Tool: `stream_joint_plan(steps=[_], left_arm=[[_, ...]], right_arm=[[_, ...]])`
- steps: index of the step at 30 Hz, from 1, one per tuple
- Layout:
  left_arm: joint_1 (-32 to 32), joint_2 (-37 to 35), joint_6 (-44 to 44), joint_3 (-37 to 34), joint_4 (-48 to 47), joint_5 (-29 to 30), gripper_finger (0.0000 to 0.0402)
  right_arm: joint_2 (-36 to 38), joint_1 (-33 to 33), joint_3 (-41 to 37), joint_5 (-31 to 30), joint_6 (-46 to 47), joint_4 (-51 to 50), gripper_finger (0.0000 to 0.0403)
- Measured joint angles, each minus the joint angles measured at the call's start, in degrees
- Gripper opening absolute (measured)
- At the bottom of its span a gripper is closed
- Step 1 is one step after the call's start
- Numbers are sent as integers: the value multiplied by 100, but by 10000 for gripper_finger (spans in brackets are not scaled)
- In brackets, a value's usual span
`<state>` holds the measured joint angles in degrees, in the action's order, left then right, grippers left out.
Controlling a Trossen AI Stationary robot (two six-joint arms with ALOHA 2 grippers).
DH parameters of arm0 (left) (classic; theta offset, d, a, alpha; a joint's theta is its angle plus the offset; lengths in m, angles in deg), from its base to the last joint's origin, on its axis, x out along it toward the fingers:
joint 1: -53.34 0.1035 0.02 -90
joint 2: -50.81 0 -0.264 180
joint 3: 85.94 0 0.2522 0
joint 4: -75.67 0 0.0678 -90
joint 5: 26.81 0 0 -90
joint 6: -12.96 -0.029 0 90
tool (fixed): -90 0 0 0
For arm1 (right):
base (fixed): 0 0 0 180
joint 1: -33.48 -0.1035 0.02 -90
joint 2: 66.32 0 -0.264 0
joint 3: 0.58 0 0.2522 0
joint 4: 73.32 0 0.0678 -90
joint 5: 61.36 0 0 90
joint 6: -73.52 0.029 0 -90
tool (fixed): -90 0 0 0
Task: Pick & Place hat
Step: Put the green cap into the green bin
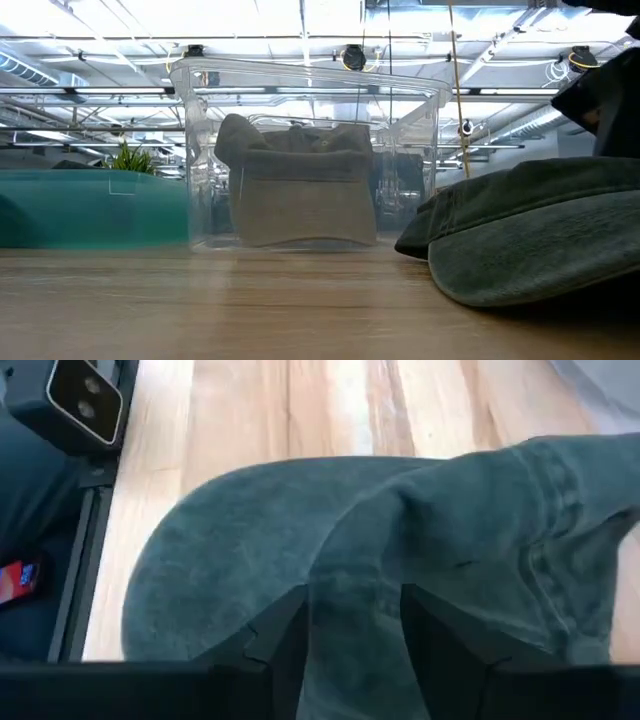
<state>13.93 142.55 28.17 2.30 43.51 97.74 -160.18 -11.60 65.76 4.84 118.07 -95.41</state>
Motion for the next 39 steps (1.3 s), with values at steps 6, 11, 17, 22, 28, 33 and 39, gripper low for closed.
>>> stream_joint_plan(steps=[6, 11, 17, 22, 28, 33, 39], left_arm=[[-56, 0, 38, 0, -140, -1, 211], [-58, 0, 623, 0, -755, -261, 211], [-56, 97, 1414, -34, -1541, -332, 211], [-5, 96, 1740, -350, -1493, -365, 211], [-10, 92, 1473, -387, -1224, -463, 211], [-34, 90, 822, -387, -642, -462, 211], [-39, 90, 712, -387, -592, -464, 211]], right_arm=[[-1, 0, 0, -37, -512, 593, 57], [-1, 111, 6, -31, -1560, 1595, 8], [-3, 264, 7, -20, -1800, 1630, 15], [-3, 317, 7, 38, -2128, 1651, 17], [-5, 461, 7, 925, -1283, 2116, 40], [-5, 598, 7, 238, -2177, 2860, 63], [52, 592, 601, -621, -3139, 1667, 60]])
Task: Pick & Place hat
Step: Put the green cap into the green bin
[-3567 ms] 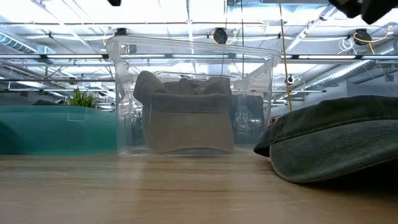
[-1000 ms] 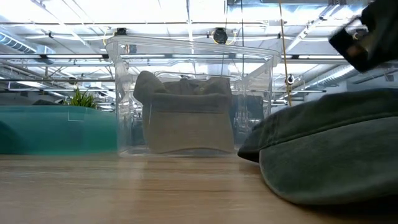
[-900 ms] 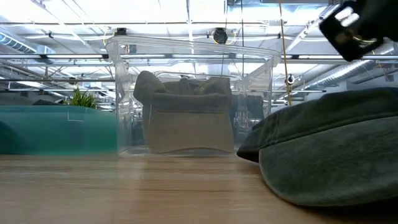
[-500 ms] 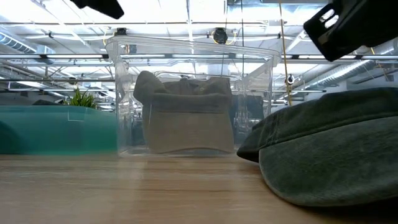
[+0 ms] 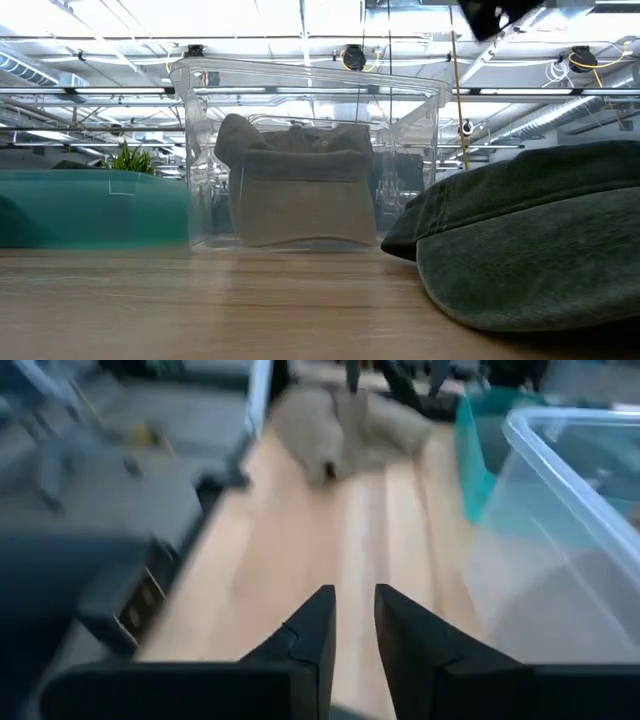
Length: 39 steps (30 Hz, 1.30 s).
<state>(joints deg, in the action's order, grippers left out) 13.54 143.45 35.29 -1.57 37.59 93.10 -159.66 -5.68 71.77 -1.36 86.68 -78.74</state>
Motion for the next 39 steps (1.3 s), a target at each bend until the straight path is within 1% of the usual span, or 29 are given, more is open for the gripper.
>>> stream_joint_plan(steps=[2, 4, 6, 8, 10, 13, 16, 19, 22, 26, 28, 31, 33, 36, 39], left_arm=[[-9, 0, 2, 0, 2, 11, 211], [-23, 0, 7, 0, -5, 9, 211], [-26, 0, 9, 0, -3, 7, 211], [-19, 0, 30, 0, 4, 9, 211], [-28, -2, 116, 0, -3, 11, 211], [-93, -2, 199, 0, -26, 9, 211], [-153, -2, 193, 0, -41, 7, 211], [-170, -2, 190, 0, -41, 9, 211], [-170, -2, 192, 0, -44, 9, 211], [-170, -2, 192, 0, -38, 11, 211], [-170, -2, 191, 0, -37, 11, 211], [-170, -2, 190, 0, -38, 9, 211], [-170, -2, 192, 0, -37, 9, 211], [-170, -2, 190, 0, -40, 9, 211], [-170, -2, 186, 0, -38, 8, 211]], right_arm=[[0, 23, 737, 61, 268, -1744, 56], [-111, 140, 1524, 495, 856, -3424, 53], [-323, 264, 2121, 1119, 1321, -4479, 52], [-461, 278, 2421, 1509, 1746, -5069, 53], [-590, 249, 2581, 1807, 2022, -5023, 57], [-809, 109, 2614, 1959, 2371, -4992, 64], [-1066, 8, 2592, 1964, 2573, -5059, 69], [-1188, -86, 2599, 1775, 2729, -5077, 71], [-1280, -120, 2599, 1939, 2817, -5064, 77], [-1290, -107, 2599, 1942, 2931, -5116, 112], [-1290, -103, 2560, 1792, 3041, -5068, 138], [-1290, -107, 2311, 1648, 3284, -4854, 171], [-1290, -109, 2075, 1653, 3429, -4673, 184], [-1290, -109, 1692, 1664, 3565, -4210, 187], [-1285, -109, 1525, 1658, 3562, -3955, 167]])
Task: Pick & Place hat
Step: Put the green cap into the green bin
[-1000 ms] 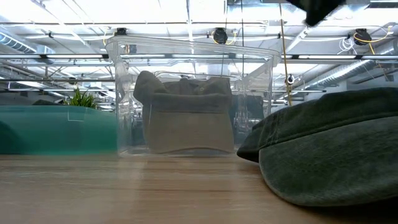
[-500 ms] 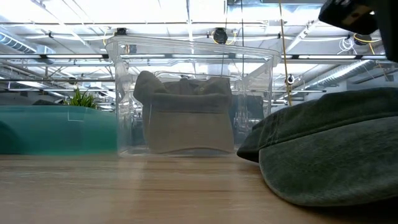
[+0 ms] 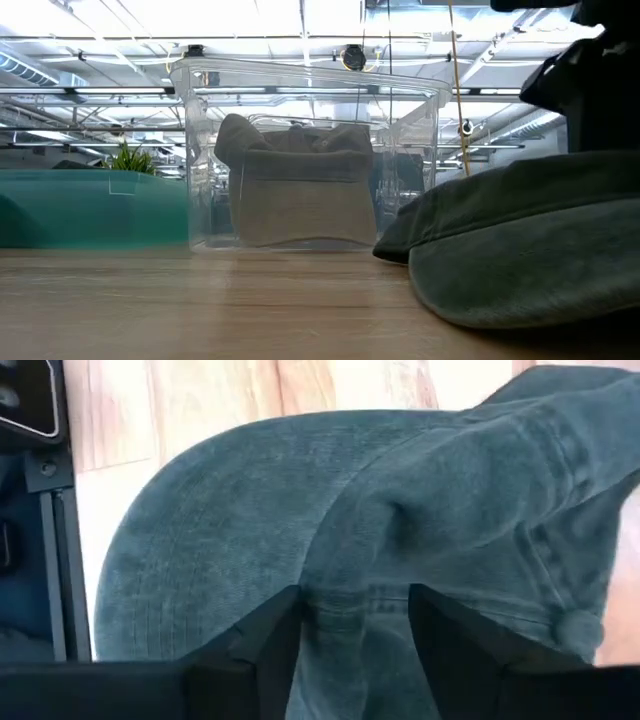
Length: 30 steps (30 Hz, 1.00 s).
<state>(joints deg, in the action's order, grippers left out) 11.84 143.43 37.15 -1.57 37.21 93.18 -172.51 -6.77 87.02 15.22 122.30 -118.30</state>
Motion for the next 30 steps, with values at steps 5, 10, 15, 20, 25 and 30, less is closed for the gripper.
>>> stream_joint_plan(steps=[5, 10, 15, 20, 25, 30], left_arm=[[0, 0, -9, 0, -3, -1, 211], [0, 0, -48, 0, -9, -1, 211], [0, 0, -344, 2, 127, 1, 211], [0, 0, -503, 4, 340, 1, 211], [26, 0, -525, 4, 572, 3, 211], [137, 0, -797, 4, 810, 5, 211]], right_arm=[[-2, -4, -10, -191, -557, 420, 68], [-9, 69, 61, -433, -1577, 1461, 12], [-5, 326, 106, -439, -2288, 2135, 4], [-92, 582, 106, -288, -2376, 2235, 11], [-187, 612, 100, -279, -2721, 2447, 41], [-206, 607, 103, -420, -2956, 2421, 99]])
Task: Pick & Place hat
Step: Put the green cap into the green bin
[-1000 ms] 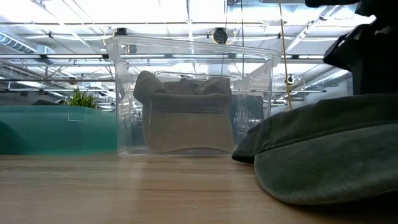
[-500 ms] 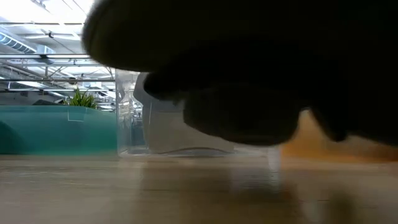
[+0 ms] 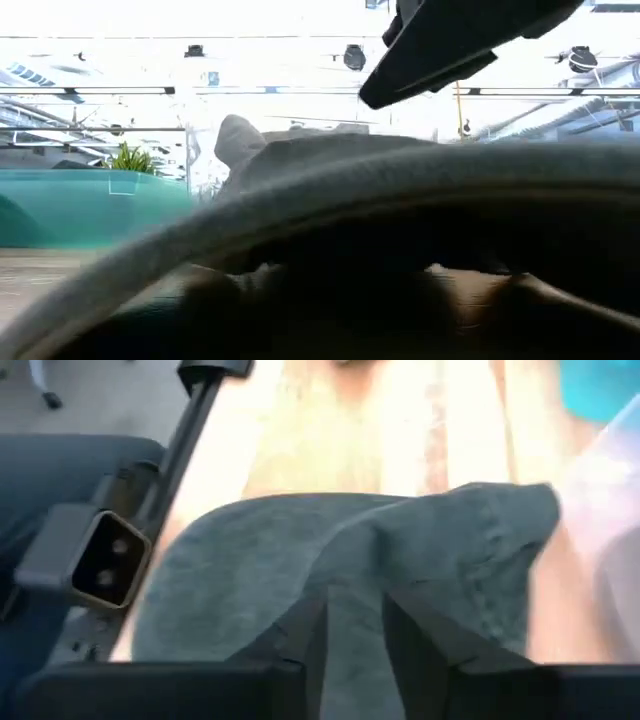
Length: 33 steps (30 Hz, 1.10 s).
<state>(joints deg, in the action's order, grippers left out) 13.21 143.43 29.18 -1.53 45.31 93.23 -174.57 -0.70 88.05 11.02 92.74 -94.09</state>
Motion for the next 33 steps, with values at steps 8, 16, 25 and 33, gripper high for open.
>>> stream_joint_plan(steps=[8, 16, 25, 33], left_arm=[[310, 208, -356, 17, 1333, -395, 211], [409, 1207, -166, 4, 2140, -1107, 211], [398, 1718, 256, 0, 2398, -1370, 211], [467, 1740, 83, 0, 2087, -1480, 211]], right_arm=[[826, -297, -2, -902, -110, -646, 149], [1996, -873, -211, -2421, -502, -731, 138], [2817, -984, -1872, -2450, 141, 142, 130], [3549, -1176, -3083, -2436, 513, 969, 130]])
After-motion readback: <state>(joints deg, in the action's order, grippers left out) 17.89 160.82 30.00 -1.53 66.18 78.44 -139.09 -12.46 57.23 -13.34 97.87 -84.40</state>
